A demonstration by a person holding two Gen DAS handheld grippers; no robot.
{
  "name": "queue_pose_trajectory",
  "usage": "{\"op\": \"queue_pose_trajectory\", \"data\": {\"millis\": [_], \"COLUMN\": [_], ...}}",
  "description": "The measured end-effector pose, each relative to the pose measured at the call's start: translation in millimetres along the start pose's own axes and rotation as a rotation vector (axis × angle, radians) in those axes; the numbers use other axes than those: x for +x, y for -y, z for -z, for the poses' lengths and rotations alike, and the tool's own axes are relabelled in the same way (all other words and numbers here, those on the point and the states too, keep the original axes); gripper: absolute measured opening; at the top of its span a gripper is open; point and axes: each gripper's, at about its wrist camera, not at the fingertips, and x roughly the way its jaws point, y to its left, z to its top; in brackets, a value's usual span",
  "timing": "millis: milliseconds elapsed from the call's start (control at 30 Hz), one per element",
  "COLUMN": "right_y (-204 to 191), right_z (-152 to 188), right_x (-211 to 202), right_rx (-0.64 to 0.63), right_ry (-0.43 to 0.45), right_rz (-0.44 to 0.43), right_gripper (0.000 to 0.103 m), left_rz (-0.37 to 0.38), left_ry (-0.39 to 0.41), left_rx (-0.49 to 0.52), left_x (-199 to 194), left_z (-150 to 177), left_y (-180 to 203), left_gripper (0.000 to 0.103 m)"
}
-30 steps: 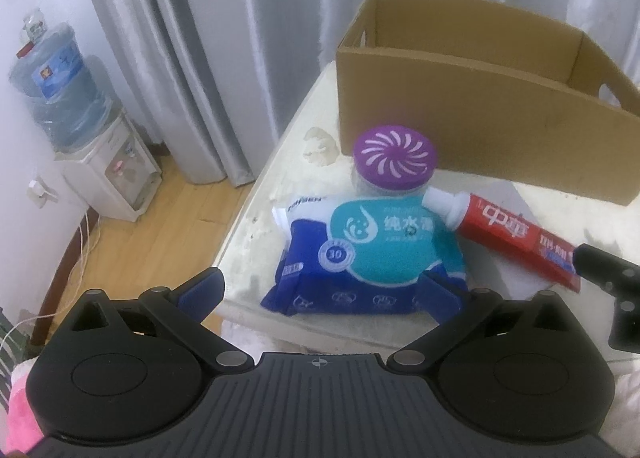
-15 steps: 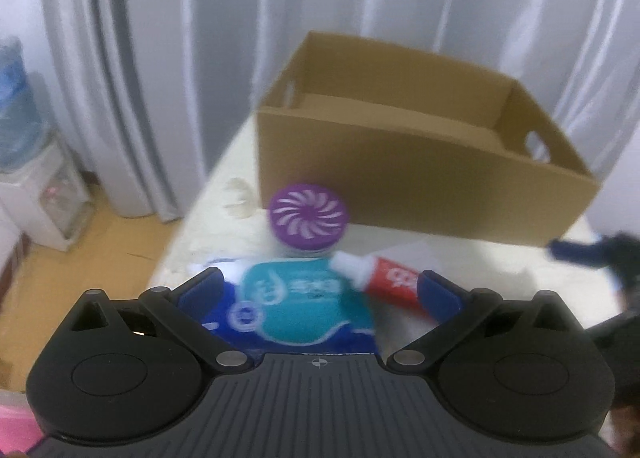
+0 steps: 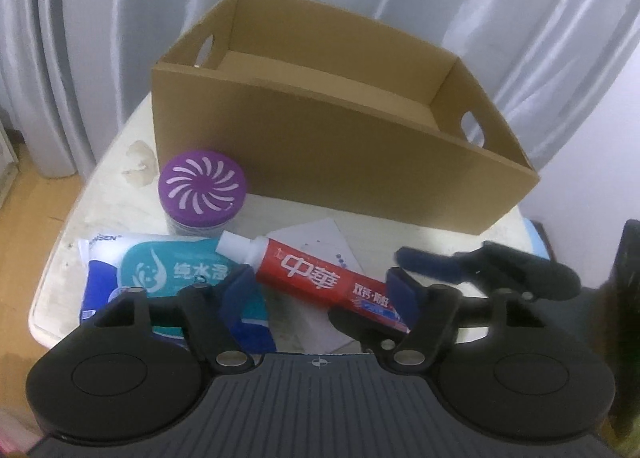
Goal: Organize objects
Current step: 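Move the right tool to the red toothpaste tube and close on it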
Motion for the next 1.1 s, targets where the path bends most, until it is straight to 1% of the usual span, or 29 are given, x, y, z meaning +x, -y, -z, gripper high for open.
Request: {"op": "queue_pose_trajectory", "data": {"millis": [33, 67, 133, 200, 267, 333, 433, 467, 533, 633, 667, 700, 767, 833, 1000, 1100], "right_y": [0.0, -0.1, -0.7, -1.7, -2.3, -2.0, -2.5, -3.4, -4.8, -3.6, -3.7, -3.6, -2.8, -1.6, 5.2, 10.5], "right_z": [0.0, 0.6, 1.8, 2.4, 3.4, 4.4, 4.8, 5.5, 6.8, 8.3, 9.1, 10.2, 11.0, 12.2, 15.7, 12.9], "right_x": [1.3, 1.8, 2.9, 3.9, 3.4, 1.6, 0.6, 0.0, -0.8, -1.5, -2.6, -4.0, -7.0, -11.0, -11.7, -9.4], "right_rx": [-0.001, -0.001, -0.002, 0.000, 0.002, 0.011, 0.030, 0.030, 0.036, 0.059, 0.064, 0.068, 0.076, 0.085, 0.142, 0.188], "right_ry": [-0.003, -0.006, -0.011, -0.023, -0.028, -0.032, -0.041, -0.041, -0.039, -0.037, -0.035, -0.032, -0.027, -0.027, -0.036, -0.041], "right_rz": [-0.005, -0.008, -0.021, -0.033, -0.028, -0.033, -0.053, -0.056, -0.064, -0.073, -0.077, -0.083, -0.089, -0.092, -0.111, -0.124], "right_gripper": [0.066, 0.065, 0.059, 0.054, 0.051, 0.044, 0.040, 0.040, 0.039, 0.037, 0.036, 0.034, 0.026, 0.017, 0.016, 0.018], "left_rz": [0.001, -0.002, 0.000, 0.008, 0.016, 0.027, 0.042, 0.043, 0.032, 0.020, 0.021, 0.022, 0.032, 0.041, 0.030, 0.039], "left_ry": [-0.006, -0.014, -0.027, -0.043, -0.054, -0.059, -0.064, -0.068, -0.073, -0.080, -0.085, -0.091, -0.099, -0.109, -0.116, -0.124], "left_rx": [0.001, -0.002, -0.012, -0.023, -0.035, -0.036, -0.022, -0.017, -0.011, -0.023, -0.034, -0.042, -0.056, -0.058, -0.052, -0.080], "left_x": [1.7, 3.2, 5.8, 8.4, 10.1, 11.4, 14.2, 15.8, 18.8, 22.8, 23.3, 23.5, 22.7, 21.4, 24.4, 26.1], "left_z": [-0.3, -0.8, -1.6, -2.7, -3.5, -4.0, -4.5, -4.7, -4.7, -5.7, -5.3, -4.8, -2.5, 1.0, 2.3, -2.3], "left_y": [0.3, 0.3, -0.9, -1.9, -2.8, -1.6, 2.2, 3.6, 5.3, 4.2, 2.5, 1.2, -0.2, 1.1, 3.0, -2.3], "left_gripper": [0.067, 0.066, 0.063, 0.054, 0.053, 0.050, 0.049, 0.046, 0.044, 0.033, 0.026, 0.023, 0.019, 0.017, 0.019, 0.021]}}
